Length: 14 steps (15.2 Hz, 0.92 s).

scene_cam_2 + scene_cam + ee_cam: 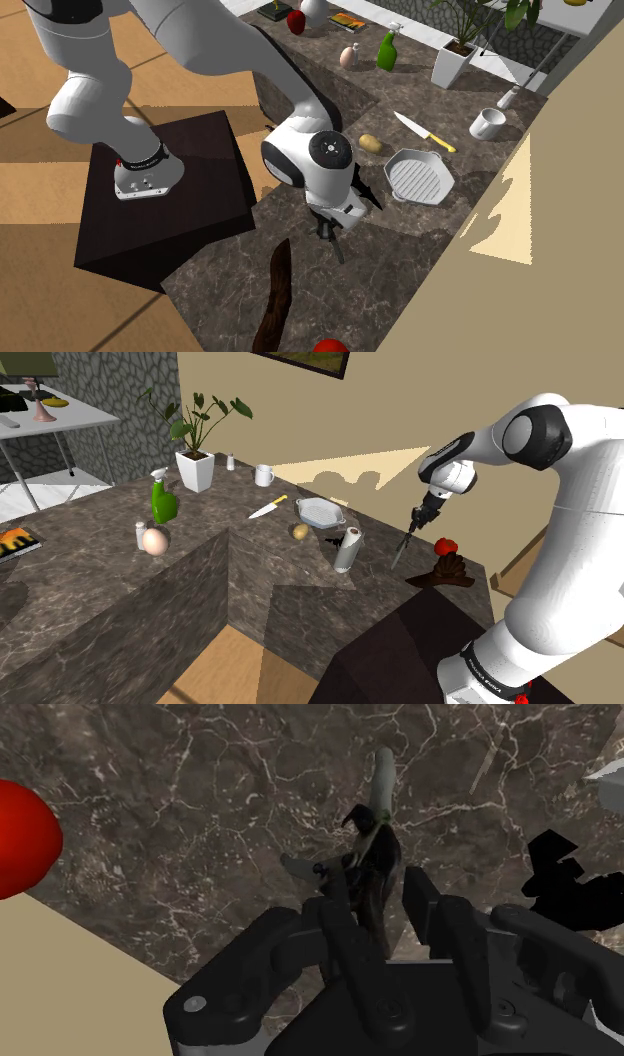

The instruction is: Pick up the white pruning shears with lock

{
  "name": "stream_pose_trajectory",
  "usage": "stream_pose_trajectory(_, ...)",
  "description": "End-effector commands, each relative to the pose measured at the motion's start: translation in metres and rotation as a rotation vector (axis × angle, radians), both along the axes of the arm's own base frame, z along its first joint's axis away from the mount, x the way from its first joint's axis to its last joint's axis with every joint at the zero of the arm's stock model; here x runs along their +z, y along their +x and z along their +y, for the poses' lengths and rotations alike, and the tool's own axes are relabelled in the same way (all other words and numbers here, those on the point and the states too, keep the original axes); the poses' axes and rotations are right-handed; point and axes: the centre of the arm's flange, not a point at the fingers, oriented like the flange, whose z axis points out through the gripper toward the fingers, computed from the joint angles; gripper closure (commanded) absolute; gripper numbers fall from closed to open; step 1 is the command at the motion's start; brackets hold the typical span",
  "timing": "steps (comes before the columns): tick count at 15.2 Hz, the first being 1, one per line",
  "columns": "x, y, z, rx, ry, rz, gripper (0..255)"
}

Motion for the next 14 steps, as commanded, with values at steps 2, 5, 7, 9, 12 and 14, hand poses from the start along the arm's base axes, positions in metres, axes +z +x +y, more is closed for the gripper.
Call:
stream_pose_trajectory(2,-0.001,0.0,0.0,0.0,0.0,0.0,255)
stream_pose_trajectory(5,-0.001,0.0,0.0,0.0,0.0,0.0,255)
stream_pose_trajectory(7,-0.001,0.0,0.0,0.0,0.0,0.0,255)
stream_pose_trajectory(9,0.005,0.0,0.0,0.0,0.0,0.0,255)
stream_pose_trajectory(12,0.021,0.0,0.0,0.0,0.0,0.0,255)
stream_pose_trajectory(14,0.032,0.0,0.0,0.0,0.0,0.0,255)
